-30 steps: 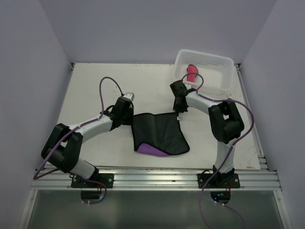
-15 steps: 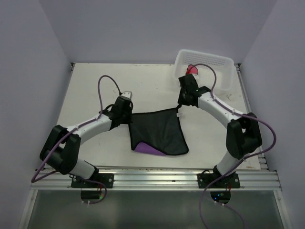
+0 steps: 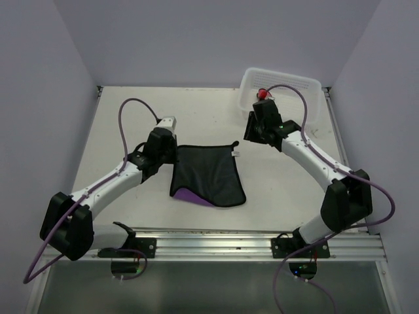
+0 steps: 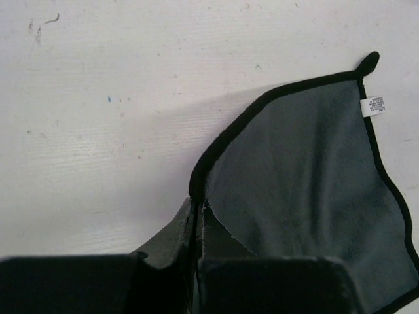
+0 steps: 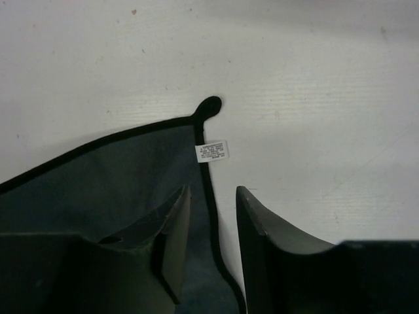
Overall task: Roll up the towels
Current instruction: Flatten the towel
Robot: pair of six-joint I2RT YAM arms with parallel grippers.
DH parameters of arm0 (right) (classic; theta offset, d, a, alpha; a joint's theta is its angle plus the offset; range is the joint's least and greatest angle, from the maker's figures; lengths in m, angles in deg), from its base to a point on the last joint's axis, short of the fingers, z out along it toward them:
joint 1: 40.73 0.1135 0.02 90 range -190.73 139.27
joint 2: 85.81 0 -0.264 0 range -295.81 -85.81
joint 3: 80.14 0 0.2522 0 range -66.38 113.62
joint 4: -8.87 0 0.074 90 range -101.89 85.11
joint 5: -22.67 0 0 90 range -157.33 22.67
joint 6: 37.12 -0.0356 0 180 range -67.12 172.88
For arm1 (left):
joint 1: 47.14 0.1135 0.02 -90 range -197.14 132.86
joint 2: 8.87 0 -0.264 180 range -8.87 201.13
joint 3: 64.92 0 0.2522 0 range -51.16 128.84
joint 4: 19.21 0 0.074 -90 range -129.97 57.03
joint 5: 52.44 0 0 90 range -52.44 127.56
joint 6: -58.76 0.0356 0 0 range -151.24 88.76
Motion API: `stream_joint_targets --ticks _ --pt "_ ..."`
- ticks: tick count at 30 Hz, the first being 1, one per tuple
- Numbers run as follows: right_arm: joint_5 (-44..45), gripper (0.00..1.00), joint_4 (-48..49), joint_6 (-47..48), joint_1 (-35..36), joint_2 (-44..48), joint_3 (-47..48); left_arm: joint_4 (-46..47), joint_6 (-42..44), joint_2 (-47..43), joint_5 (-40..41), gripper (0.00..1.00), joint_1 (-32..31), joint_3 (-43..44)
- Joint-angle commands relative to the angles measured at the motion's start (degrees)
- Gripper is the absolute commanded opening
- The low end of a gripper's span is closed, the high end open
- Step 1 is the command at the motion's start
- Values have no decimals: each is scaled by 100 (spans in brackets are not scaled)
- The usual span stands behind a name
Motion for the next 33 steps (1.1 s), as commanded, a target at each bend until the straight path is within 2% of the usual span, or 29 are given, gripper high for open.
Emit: stream_joint_targets --ticks 1,6,11,24,33 --pt "-416 43 95 -208 -23 -474 -75 134 52 -94 -250 0 -30 -158" --pt "-513 49 104 -428 -14 -1432 478 249 -54 -41 -391 0 -21 -439" --pt "-180 55 -150 -569 -5 -2355 1208 311 -36 3 -365 0 -30 -510" --pt "268 57 -519 -640 56 -3375 2122 363 104 -6 -417 0 -30 -501" --pt "664 57 -757 -771 240 -3789 2219 425 148 -138 -549 0 -30 -580"
